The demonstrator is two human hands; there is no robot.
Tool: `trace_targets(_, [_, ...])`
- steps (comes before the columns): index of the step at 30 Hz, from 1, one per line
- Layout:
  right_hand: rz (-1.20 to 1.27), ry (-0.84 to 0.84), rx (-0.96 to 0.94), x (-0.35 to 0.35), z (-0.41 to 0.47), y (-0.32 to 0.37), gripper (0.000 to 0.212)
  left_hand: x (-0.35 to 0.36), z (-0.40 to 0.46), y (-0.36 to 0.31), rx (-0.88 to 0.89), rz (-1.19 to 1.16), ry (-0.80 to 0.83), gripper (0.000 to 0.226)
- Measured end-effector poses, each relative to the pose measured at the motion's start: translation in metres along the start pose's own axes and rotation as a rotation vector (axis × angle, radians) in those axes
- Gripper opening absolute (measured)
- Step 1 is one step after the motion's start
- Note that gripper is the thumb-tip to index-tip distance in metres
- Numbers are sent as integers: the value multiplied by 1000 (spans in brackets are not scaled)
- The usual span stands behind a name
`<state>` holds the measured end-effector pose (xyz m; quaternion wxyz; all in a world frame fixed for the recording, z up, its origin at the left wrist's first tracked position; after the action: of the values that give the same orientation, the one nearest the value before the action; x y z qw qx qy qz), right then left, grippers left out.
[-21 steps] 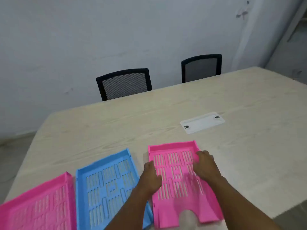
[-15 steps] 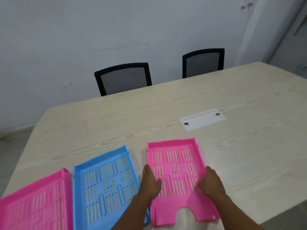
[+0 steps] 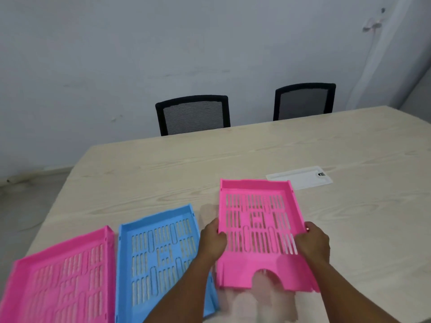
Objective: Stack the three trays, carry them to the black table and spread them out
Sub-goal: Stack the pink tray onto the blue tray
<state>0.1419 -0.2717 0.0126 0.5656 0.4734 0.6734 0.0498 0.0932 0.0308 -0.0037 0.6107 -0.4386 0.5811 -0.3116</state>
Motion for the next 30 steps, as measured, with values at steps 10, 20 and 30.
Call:
trace_targets(10, [43,222,-241,117,-83,82,30,-154,-65,57,-52,55,-389,47])
trace_targets(20, [-49,429,-357,212,-168,92,32,-226,-157,122,-269,45,-503,46])
trace_targets(30, [-69,408,-324,206,-174,92,28,-210,-160,139,-295,-36,-366,60])
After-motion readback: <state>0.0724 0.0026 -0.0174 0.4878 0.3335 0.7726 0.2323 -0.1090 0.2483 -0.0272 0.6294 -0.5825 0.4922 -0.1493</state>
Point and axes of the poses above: each hand's wrist, its own z-axis towards the middle knuckle, its own x-axis out of the palm, y = z × x, the point moved 9 cm from there along z, towards the middle knuckle, and after that the axes turned 12 degrees about x, right-handed, at the moved point
